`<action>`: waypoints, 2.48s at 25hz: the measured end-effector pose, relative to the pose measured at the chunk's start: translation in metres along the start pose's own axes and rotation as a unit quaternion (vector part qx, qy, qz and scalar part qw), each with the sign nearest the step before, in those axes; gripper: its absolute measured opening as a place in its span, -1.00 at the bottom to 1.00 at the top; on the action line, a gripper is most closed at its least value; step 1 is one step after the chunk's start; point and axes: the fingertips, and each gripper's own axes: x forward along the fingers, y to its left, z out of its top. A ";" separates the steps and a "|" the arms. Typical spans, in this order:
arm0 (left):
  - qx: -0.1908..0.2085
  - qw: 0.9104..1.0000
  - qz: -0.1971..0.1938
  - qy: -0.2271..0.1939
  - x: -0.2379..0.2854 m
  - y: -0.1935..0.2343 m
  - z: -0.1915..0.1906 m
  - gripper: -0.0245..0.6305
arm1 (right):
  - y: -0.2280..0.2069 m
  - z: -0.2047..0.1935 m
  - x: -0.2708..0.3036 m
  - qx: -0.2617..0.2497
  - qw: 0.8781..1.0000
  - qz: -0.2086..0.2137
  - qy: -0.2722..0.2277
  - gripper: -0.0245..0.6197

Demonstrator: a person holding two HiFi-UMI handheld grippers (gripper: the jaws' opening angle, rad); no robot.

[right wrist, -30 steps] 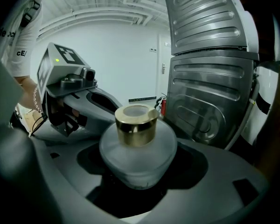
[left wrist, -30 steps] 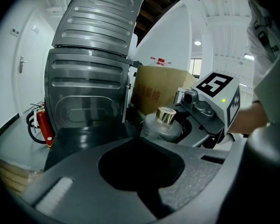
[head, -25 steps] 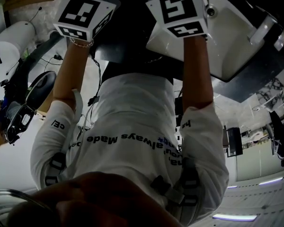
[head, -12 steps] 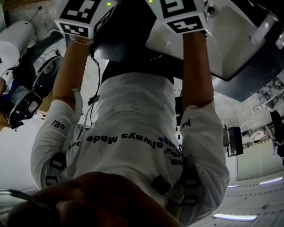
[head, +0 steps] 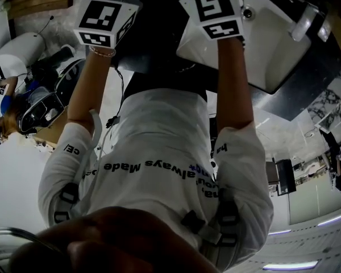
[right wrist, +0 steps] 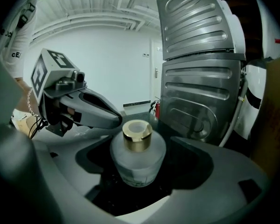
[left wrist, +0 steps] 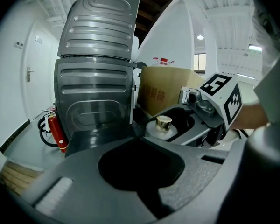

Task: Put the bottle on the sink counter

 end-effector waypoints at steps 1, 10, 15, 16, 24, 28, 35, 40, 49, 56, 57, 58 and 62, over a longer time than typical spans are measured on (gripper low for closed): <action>0.000 1.000 0.002 -0.008 -0.007 -0.001 0.006 -0.92 | 0.001 0.005 -0.007 0.001 1.000 -0.004 -0.005 0.18; -0.009 0.996 -0.019 -0.091 -0.081 -0.049 0.079 -0.92 | 0.012 0.082 -0.100 0.031 0.994 -0.034 -0.099 0.17; -0.015 0.990 -0.036 -0.137 -0.129 -0.082 0.123 -0.92 | 0.039 0.124 -0.153 0.037 0.990 -0.024 -0.131 -0.12; -0.021 0.989 -0.041 -0.143 -0.138 -0.088 0.131 -0.92 | 0.045 0.131 -0.164 0.043 0.990 -0.021 -0.131 -0.17; -0.039 0.978 -0.059 -0.199 -0.198 -0.118 0.183 -0.92 | 0.080 0.193 -0.238 0.069 0.978 -0.010 -0.196 -0.47; -0.041 0.973 -0.075 -0.213 -0.223 -0.138 0.193 -0.92 | 0.099 0.211 -0.268 0.063 0.974 -0.018 -0.215 -0.58; -0.034 0.968 -0.087 -0.234 -0.253 -0.161 0.207 -0.92 | 0.131 0.231 -0.298 0.045 0.973 -0.014 -0.224 -0.69; -0.024 0.964 -0.085 -0.250 -0.266 -0.170 0.214 -0.92 | 0.143 0.240 -0.312 0.035 0.972 -0.013 -0.232 -0.74; -0.015 0.964 -0.087 -0.249 -0.272 -0.174 0.216 -0.92 | 0.146 0.238 -0.317 0.022 0.976 -0.025 -0.217 -0.90; -0.006 0.962 -0.097 -0.254 -0.276 -0.180 0.218 -0.92 | 0.152 0.239 -0.317 0.014 0.976 -0.025 -0.216 -0.90; -0.006 0.962 -0.097 -0.257 -0.277 -0.180 0.218 -0.92 | 0.153 0.239 -0.317 0.011 0.976 -0.025 -0.215 -0.90; -0.006 0.961 -0.098 -0.260 -0.278 -0.180 0.219 -0.92 | 0.154 0.239 -0.317 0.009 0.976 -0.026 -0.214 -0.90; -0.004 0.963 -0.100 -0.252 -0.278 -0.181 0.217 -0.92 | 0.155 0.239 -0.318 0.010 0.976 -0.028 -0.214 -0.90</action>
